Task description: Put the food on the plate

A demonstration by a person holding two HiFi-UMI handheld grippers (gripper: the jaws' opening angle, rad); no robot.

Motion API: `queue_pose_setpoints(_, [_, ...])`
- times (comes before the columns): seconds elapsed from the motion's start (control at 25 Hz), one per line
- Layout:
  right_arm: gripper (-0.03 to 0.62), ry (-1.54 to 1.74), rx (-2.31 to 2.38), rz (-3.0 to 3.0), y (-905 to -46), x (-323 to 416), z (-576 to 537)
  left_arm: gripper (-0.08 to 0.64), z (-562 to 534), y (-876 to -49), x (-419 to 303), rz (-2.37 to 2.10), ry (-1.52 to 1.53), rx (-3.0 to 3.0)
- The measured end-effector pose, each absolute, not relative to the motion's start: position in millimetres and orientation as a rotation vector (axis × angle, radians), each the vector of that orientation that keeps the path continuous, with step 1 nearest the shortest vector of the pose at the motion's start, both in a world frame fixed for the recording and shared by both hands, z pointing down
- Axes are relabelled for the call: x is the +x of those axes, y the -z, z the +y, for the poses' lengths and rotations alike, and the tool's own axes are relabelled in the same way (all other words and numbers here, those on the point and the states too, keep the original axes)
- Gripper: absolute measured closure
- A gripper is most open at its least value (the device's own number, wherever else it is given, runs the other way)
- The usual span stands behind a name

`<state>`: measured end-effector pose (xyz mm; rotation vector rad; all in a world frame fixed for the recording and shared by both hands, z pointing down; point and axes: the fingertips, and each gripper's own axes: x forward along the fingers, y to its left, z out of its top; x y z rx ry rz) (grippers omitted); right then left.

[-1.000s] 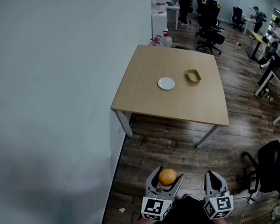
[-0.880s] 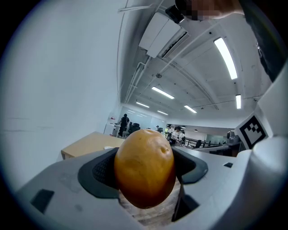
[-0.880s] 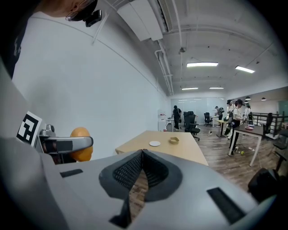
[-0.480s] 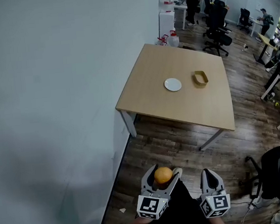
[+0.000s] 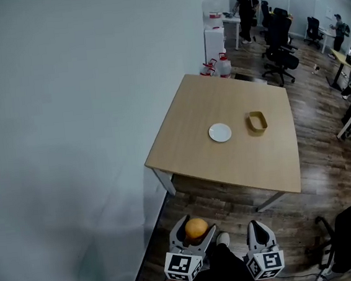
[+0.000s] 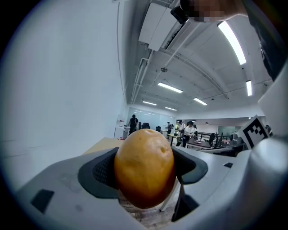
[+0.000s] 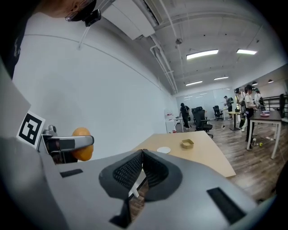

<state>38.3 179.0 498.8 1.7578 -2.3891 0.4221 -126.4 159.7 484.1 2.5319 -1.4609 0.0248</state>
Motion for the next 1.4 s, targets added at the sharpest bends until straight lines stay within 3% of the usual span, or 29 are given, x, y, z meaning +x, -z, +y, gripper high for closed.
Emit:
queue_pose_setpoints(0.6, [0.532,-0.389,1.695,-2.405,-493,94,43,0.236,31,-487,-67,-1.477,-0.064,2.477])
queue_pose_setpoints(1.4, [0.532,-0.455,1.743,-2.382,-501,168,-50,0.236,-85,-517,-16,-1.499,-0.2,2.449])
